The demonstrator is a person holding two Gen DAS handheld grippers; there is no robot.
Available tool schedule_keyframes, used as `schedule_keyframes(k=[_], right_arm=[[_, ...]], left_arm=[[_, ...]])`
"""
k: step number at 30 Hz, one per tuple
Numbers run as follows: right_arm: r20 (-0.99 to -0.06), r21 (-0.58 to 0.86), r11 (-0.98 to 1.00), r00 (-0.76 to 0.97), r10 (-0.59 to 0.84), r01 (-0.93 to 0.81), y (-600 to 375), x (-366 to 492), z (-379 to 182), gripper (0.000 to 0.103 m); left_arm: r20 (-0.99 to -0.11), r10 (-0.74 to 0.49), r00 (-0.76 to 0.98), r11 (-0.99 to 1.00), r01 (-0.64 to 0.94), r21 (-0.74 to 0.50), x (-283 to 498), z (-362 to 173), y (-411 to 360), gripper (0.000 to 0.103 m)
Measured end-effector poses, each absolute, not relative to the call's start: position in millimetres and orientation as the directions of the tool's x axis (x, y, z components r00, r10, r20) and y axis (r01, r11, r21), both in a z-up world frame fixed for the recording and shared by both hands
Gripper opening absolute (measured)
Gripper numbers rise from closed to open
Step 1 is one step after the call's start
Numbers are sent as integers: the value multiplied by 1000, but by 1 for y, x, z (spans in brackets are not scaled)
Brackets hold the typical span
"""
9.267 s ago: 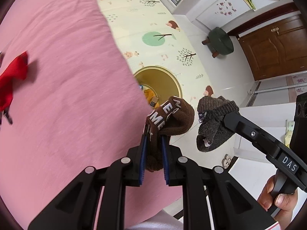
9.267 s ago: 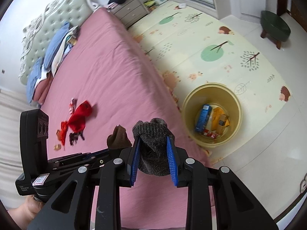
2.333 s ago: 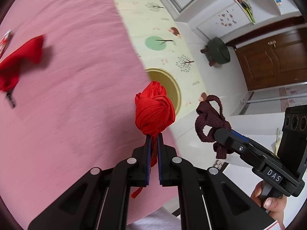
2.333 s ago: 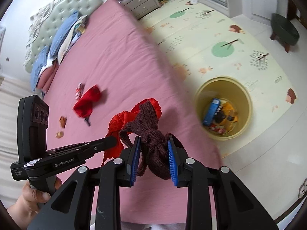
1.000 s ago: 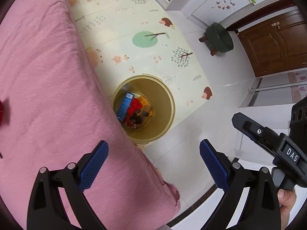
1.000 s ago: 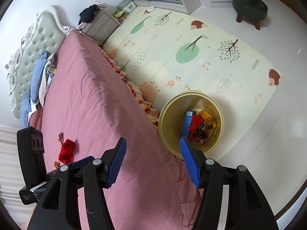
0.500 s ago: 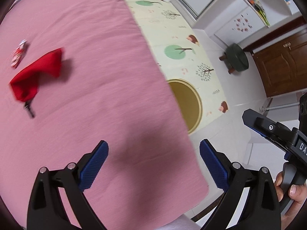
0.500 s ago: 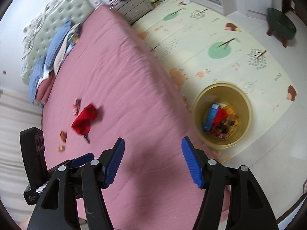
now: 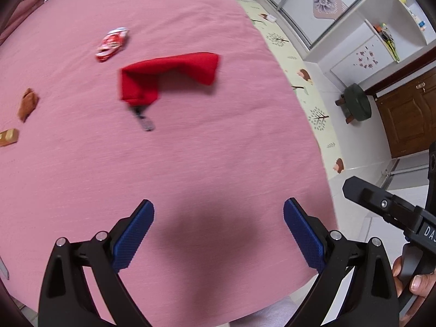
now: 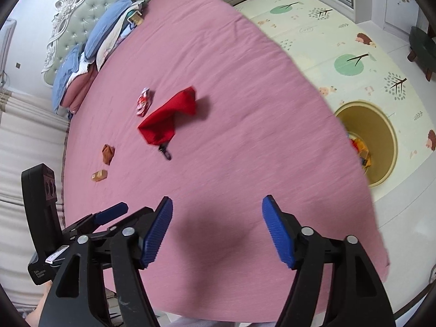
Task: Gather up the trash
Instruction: 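Move both open tools back over the bed toward the wrapper and pouch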
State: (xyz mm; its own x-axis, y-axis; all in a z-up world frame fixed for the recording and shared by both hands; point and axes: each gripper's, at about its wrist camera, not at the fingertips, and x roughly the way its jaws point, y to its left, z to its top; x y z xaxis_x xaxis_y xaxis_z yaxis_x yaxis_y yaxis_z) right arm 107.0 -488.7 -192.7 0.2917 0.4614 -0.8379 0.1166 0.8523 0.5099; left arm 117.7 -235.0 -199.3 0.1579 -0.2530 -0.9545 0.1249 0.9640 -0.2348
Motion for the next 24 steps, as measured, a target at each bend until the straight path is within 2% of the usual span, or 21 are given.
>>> schedule_keyframes(k=[7,13,24], right_arm=[[-845,490,864,305,439,113,-427,109,-191,71],[-823,532,834,321,469,147,-393,128,-189,74],[-796,596,775,283,536,210,-367,207,-214,76]], left_arm=[[-951,-256,175,965,105,-240,124,-198,-168,95],[-948,-235,217,971,89,-221,151,-190,-124,95],[-950,-193,244,981,24,-193,239,-197,-95,96]])
